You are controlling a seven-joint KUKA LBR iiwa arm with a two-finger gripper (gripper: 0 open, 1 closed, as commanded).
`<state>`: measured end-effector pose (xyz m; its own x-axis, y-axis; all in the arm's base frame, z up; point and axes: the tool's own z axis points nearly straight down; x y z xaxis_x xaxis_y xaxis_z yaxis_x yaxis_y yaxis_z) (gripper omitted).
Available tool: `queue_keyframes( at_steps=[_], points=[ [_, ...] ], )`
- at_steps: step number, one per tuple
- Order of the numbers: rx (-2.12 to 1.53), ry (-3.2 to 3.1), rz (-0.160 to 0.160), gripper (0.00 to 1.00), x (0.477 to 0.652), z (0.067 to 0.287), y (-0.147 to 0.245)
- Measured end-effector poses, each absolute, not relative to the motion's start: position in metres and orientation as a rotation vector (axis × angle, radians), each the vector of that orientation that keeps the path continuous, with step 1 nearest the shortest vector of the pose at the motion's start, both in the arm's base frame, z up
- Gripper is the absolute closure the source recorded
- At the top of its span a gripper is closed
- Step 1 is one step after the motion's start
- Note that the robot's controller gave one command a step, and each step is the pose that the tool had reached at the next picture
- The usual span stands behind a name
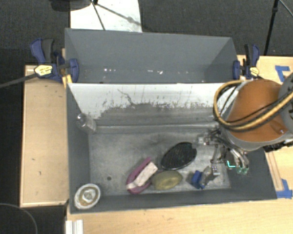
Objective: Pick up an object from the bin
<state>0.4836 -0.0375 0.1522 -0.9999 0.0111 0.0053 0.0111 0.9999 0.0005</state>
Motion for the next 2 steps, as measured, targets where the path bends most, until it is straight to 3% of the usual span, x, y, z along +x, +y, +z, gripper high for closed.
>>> queue_keyframes(
  at_steps=[1,2],
  points=[
    [0.235,-3.139,-0.001,0.00,0.5228,0.0705,0.0088],
    [0.233,-3.137,0.000,1.00,0.5221,0.0731,0.0072]
  ],
)
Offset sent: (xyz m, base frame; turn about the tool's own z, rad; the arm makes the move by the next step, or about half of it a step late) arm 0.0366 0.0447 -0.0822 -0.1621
